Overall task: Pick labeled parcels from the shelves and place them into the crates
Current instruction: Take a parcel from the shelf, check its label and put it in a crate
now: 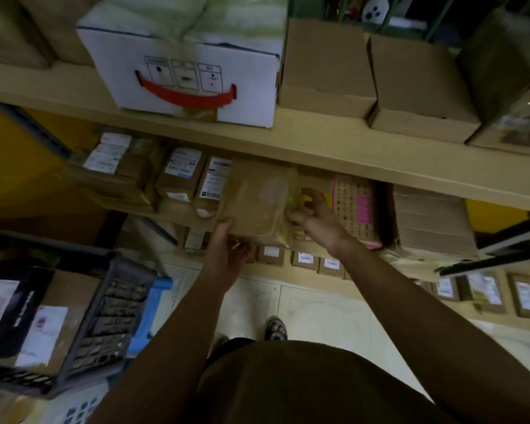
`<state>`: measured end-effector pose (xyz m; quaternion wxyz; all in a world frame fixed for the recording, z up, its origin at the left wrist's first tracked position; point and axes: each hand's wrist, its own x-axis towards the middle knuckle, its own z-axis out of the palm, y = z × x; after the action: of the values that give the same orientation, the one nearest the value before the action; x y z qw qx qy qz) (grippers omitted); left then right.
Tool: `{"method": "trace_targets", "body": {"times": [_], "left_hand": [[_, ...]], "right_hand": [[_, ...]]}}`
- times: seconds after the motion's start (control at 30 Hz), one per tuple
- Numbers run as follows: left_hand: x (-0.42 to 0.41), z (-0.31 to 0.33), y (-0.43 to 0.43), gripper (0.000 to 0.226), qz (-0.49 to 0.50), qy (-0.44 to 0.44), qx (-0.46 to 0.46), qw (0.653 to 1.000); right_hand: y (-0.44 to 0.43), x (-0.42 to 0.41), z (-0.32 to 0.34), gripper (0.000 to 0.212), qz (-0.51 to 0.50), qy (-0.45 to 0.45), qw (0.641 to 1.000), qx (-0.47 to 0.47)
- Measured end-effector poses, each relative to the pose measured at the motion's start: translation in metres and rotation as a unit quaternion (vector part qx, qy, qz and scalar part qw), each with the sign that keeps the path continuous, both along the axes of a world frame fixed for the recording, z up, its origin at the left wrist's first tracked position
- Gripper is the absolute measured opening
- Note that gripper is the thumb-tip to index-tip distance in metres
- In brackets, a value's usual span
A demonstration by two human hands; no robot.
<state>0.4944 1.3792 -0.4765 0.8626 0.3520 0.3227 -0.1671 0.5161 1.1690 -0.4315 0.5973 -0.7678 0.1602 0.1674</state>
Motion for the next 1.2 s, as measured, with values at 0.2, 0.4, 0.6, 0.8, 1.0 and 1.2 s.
{"method": "trace_targets", "body": {"times": [0.2,0.4,0.6,0.8,1.0,1.2], "left_hand": [[-0.021,0.039,0.028,0.047,-0.06,-0.049,0.052,0.996],[-0.037,0.062,0.055,0.049,-0.105,-0.192,0.388,0.895],[-0.035,0.088,0.067,0.058,-0.165,-0.209,0.249,0.931],[-0.053,0.085,0.077,0.102,-0.225,-0.177,0.221,0.932],[-0.058,0.085,0.092,0.086,-0.224,-0.181,0.173,0.942],[-0.067,0.092,0.113,0.069,-0.199,-0.136,-0.028,0.97]], "right_hand": [[0.036,-0.025,0.017,0.084,-0.051,0.056,0.97,0.229],[0.066,-0.042,0.023,0.11,-0.043,-0.035,0.991,0.12],[0.092,-0.072,0.036,0.094,-0.044,-0.087,0.99,0.104],[0.104,-0.089,0.044,0.022,-0.095,-0.08,0.979,0.16],[0.118,-0.101,0.049,0.025,-0.091,-0.092,0.979,0.158],[0.128,-0.108,0.048,0.044,-0.134,-0.062,0.978,0.149]]}}
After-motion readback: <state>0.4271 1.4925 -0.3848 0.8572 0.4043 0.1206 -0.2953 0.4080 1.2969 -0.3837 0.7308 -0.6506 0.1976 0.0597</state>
